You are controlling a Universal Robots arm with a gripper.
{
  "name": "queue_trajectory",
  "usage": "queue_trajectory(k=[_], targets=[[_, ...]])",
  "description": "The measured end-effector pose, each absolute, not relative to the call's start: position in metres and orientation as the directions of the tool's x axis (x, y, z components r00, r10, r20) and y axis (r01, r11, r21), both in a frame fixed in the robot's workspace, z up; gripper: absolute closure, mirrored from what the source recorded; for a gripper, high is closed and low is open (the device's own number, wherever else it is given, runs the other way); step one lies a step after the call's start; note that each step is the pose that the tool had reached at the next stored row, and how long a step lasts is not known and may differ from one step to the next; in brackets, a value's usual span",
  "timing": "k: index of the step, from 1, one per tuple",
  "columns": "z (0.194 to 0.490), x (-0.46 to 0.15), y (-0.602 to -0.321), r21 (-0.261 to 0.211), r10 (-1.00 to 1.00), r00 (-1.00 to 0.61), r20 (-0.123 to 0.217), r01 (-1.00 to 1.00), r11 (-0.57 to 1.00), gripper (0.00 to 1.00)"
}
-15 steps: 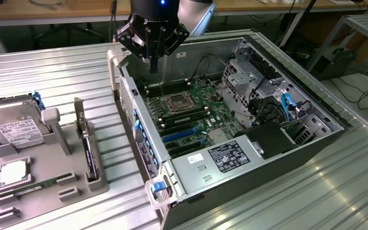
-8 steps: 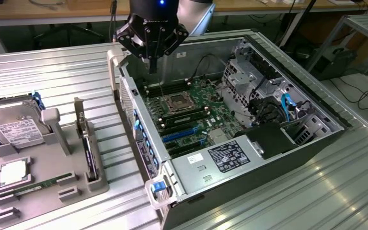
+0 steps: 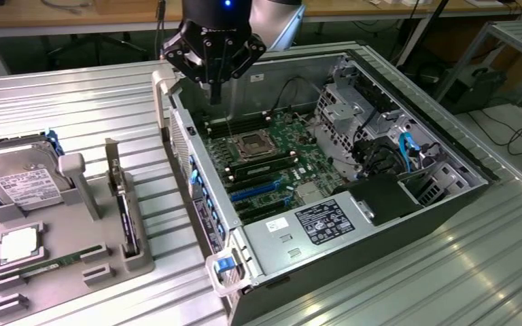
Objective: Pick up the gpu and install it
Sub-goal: 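Reach for the gpu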
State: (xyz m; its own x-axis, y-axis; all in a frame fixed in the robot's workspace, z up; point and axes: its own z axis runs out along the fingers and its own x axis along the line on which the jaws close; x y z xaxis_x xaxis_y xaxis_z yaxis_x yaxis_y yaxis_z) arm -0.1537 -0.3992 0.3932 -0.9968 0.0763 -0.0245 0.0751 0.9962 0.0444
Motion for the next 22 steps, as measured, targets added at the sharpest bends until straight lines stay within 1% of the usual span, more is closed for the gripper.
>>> queue_trajectory(k=[22], targets=[[0.3932, -0.16, -0.3995, 0.044, 0.076, -0.997, -0.024, 0.075, 0.996, 0.89]])
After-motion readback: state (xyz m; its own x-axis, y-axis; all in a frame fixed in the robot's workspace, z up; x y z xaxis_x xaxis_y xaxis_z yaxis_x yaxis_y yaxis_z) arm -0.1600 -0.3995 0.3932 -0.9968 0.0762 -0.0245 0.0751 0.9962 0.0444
